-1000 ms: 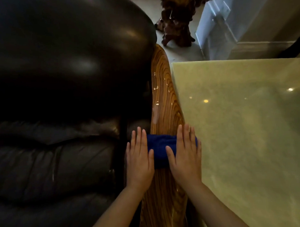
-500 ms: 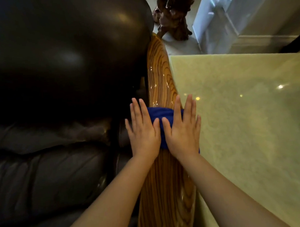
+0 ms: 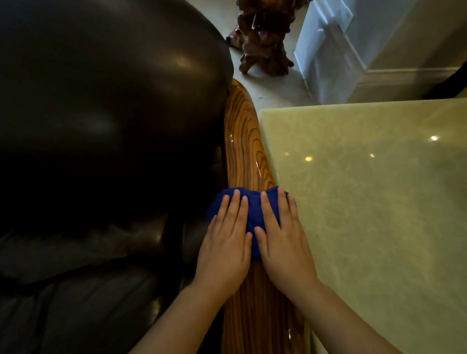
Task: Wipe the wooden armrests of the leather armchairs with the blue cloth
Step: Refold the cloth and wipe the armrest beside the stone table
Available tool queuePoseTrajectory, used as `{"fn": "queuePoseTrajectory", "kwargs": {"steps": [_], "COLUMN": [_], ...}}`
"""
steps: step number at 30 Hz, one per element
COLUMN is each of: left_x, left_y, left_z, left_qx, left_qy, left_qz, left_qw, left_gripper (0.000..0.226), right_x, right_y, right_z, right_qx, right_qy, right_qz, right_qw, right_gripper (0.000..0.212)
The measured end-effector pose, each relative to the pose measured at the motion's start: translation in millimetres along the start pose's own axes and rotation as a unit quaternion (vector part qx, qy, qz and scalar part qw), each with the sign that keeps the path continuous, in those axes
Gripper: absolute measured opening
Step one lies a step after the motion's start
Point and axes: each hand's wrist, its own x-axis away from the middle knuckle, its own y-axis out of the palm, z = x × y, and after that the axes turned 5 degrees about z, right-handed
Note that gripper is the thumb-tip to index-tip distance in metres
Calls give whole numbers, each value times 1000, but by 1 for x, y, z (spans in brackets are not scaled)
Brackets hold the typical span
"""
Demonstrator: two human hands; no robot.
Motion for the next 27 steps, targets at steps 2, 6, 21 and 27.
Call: {"fn": "queuePoseTrajectory", "kwargs": {"steps": [2,6,21,27], "left_x": [-25,-87,-136,-195], "left_y": [-1,-5,-45,-67], "left_z": [-4,-12,-24,-12], "left_qx": [-1,-25,-82,-124], "left_qy": [1,-7,59,43], "left_qz": [2,13,-90,-159], "left_qw": [1000,1000,991,979], "left_gripper": [55,56,74,84], "right_x": [-25,-86,-119,-169], "right_y": [0,2,-15,-19], "right_z": [1,-2,11,13], "right_qx": [-11,-31,-150,-163], "right_qy": [2,36,15,51], "right_qz": [4,-7,-80,-105], "right_qw": [1000,999,985,980], "right_gripper": [59,59,66,73]}}
